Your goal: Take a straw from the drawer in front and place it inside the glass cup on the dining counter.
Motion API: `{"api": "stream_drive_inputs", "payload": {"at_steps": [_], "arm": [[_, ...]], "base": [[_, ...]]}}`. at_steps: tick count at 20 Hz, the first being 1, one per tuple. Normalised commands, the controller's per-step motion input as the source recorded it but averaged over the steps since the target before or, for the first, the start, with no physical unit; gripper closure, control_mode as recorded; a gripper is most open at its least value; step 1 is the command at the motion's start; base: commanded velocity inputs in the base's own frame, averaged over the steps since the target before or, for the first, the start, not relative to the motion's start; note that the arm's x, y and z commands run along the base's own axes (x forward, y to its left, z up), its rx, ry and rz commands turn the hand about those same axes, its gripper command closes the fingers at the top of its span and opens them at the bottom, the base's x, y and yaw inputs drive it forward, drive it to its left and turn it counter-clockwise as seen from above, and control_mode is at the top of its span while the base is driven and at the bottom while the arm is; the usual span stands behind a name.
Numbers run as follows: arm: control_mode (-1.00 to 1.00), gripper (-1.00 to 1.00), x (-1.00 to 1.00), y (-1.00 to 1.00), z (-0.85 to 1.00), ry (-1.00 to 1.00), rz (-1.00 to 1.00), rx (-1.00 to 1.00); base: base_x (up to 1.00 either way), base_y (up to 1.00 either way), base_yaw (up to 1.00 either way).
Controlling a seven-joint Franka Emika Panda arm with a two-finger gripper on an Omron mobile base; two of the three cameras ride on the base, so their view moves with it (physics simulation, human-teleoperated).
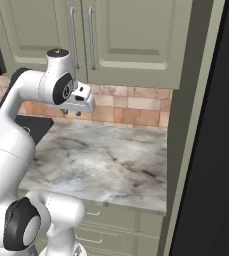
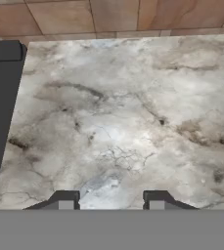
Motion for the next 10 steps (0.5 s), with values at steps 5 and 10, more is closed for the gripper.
{"api": "stream_drive_inputs", "payload": {"at_steps": [5, 10], "arm": [[-1.00, -1.00, -0.35, 0.01, -0.01, -0.04, 0.00, 0.00], [-1.00, -1.00, -0.63, 0.00, -0.11, -0.07, 0.00, 0.00]], "base": [[0.00, 0.00, 0.00], [0.00, 0.00, 0.00]]}}
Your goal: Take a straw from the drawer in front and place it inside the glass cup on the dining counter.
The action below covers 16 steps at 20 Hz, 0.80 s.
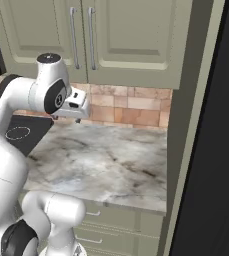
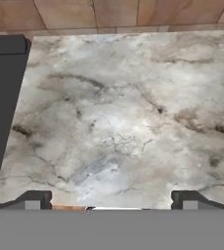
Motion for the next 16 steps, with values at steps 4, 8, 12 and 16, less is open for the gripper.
{"api": "stream_drive_inputs", "payload": {"at_steps": [4, 8, 12, 16], "arm": [[1.00, -1.00, -0.39, 0.01, -0.21, 0.00, -0.02, -0.04], [1.00, -1.00, 0.00, 0.00, 0.00, 0.00, 0.00, 0.00], [1.00, -1.00, 0.00, 0.00, 0.00, 0.00, 0.00, 0.00], [1.00, -1.00, 0.00, 0.00, 0.00, 0.00, 0.00, 0.00]], "base": [[-0.06, 0.05, -0.02], [-0.33, 0.14, -0.08], [-0.61, 0.52, -0.18], [-0.61, 0.83, -0.28]]}}
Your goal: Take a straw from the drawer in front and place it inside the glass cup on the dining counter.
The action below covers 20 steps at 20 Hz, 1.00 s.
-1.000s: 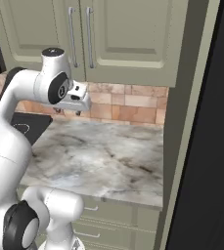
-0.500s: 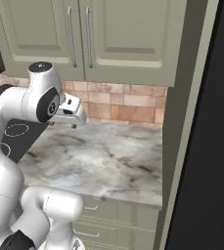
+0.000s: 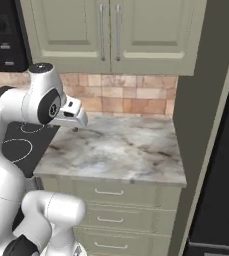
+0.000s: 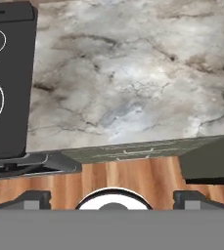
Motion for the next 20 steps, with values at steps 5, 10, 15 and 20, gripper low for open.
{"api": "stream_drive_inputs", "payload": {"at_steps": [5, 10, 15, 20], "arm": [[1.00, -1.00, 0.00, 0.00, 0.00, 0.00, 0.00, 0.00], [1.00, -1.00, 0.00, 0.00, 0.00, 0.00, 0.00, 0.00], [1.00, -1.00, 0.00, 0.00, 0.00, 0.00, 0.00, 0.00], [1.00, -1.00, 0.00, 0.00, 0.00, 0.00, 0.00, 0.00]], "base": [[-0.51, 0.90, -0.43], [-0.33, 0.78, -0.57], [-0.30, 0.54, -0.51], [-0.06, 0.34, -0.36]]}}
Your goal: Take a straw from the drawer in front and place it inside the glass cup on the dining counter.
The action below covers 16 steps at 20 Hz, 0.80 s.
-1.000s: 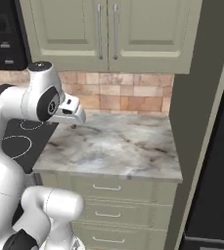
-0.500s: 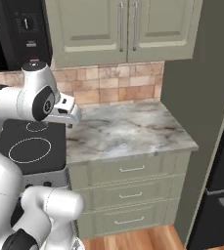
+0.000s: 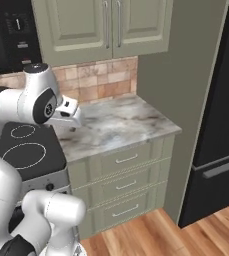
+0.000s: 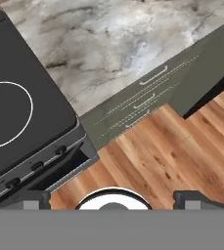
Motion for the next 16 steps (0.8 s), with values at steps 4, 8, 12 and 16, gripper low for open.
{"api": "stream_drive_inputs", "payload": {"at_steps": [4, 8, 12, 16], "arm": [[-1.00, -1.00, 0.00, 0.00, -0.18, 0.00, 0.00, 0.03], [-1.00, -1.00, -0.12, -0.52, -0.93, 0.05, 0.00, 0.28], [-1.00, -1.00, -0.02, -0.94, -1.00, 0.13, -0.07, 0.34], [-1.00, -1.00, 0.18, -0.98, -1.00, 0.08, -0.34, 0.47]], "base": [[0.05, 0.04, -0.06], [0.00, 0.00, 0.00], [0.00, 0.00, 0.00], [0.00, 0.00, 0.00]]}}
